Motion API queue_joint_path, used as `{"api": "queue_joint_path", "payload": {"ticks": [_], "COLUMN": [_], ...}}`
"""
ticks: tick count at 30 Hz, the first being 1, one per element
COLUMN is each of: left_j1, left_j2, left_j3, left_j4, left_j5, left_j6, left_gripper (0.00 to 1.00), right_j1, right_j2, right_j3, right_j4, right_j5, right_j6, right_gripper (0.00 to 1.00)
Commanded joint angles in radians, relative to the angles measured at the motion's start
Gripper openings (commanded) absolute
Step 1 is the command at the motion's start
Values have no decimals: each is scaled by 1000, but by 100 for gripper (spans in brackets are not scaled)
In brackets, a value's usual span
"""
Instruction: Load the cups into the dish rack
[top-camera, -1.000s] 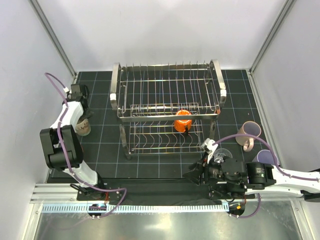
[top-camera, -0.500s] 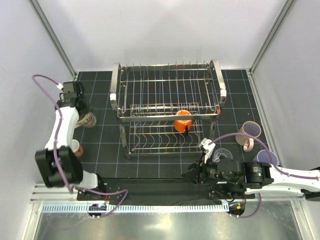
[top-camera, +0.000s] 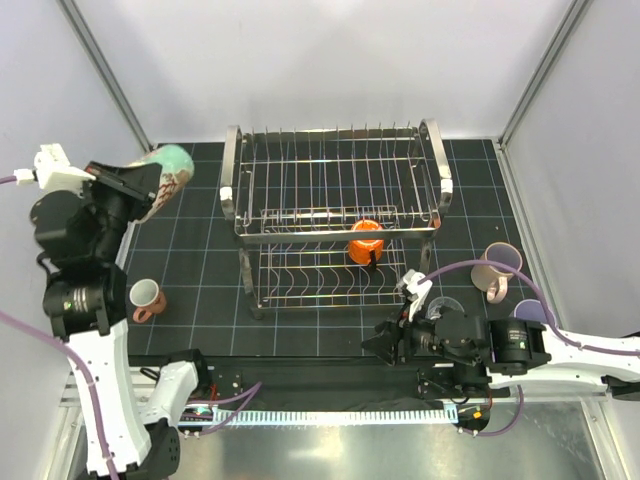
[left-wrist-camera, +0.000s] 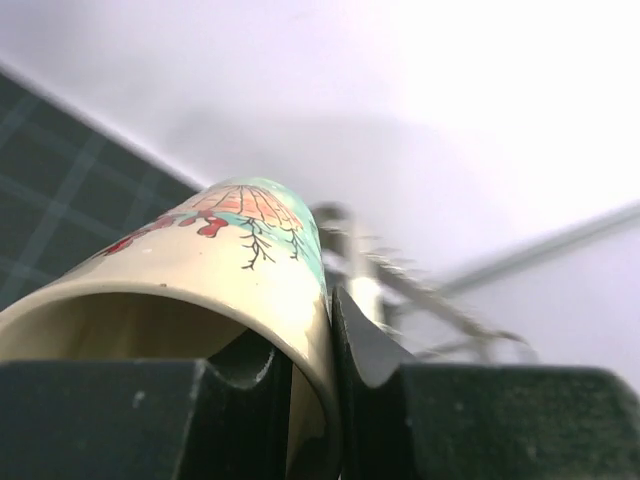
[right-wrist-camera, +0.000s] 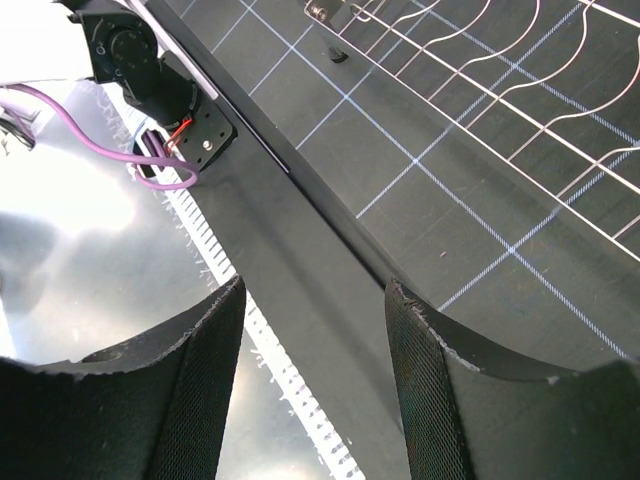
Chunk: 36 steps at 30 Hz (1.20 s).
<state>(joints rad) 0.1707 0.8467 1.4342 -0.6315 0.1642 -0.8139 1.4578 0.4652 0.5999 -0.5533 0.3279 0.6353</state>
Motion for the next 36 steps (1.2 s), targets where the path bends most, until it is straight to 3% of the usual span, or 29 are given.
{"api": "queue_joint_path", "payload": {"ticks": [1,5,14,17,22,31,36], "left_j1": [0,-19,-88,-106,-160,-410,-488], "left_j2": [-40,-89,-124,-135,-77,-54,-96], "left_j3": [103,152,17,9,-35,-59,-167], "left_j4": [223,300,624,627,593,662,776], "left_j5": [239,291,367,338,366,380,399], "left_j6": [-204,-324,-714,-792,-985,-1090,-1222], "left_gripper": [1,0,0,1,0,0,1], "right_j1": [6,6,6,6,6,6,4], "right_j2": [24,44,145,168,211,387,509], "right_j3": [43,60,216,267,345,524,606], "right_j4": [44,76,82,95,183,415,493], "right_j5": [19,17,25,19,-12,-104,-89], "right_j6": [-34,-59,-176,-233,-479,-727,-816], "right_gripper": [59,60,60,59,64,67,79]}}
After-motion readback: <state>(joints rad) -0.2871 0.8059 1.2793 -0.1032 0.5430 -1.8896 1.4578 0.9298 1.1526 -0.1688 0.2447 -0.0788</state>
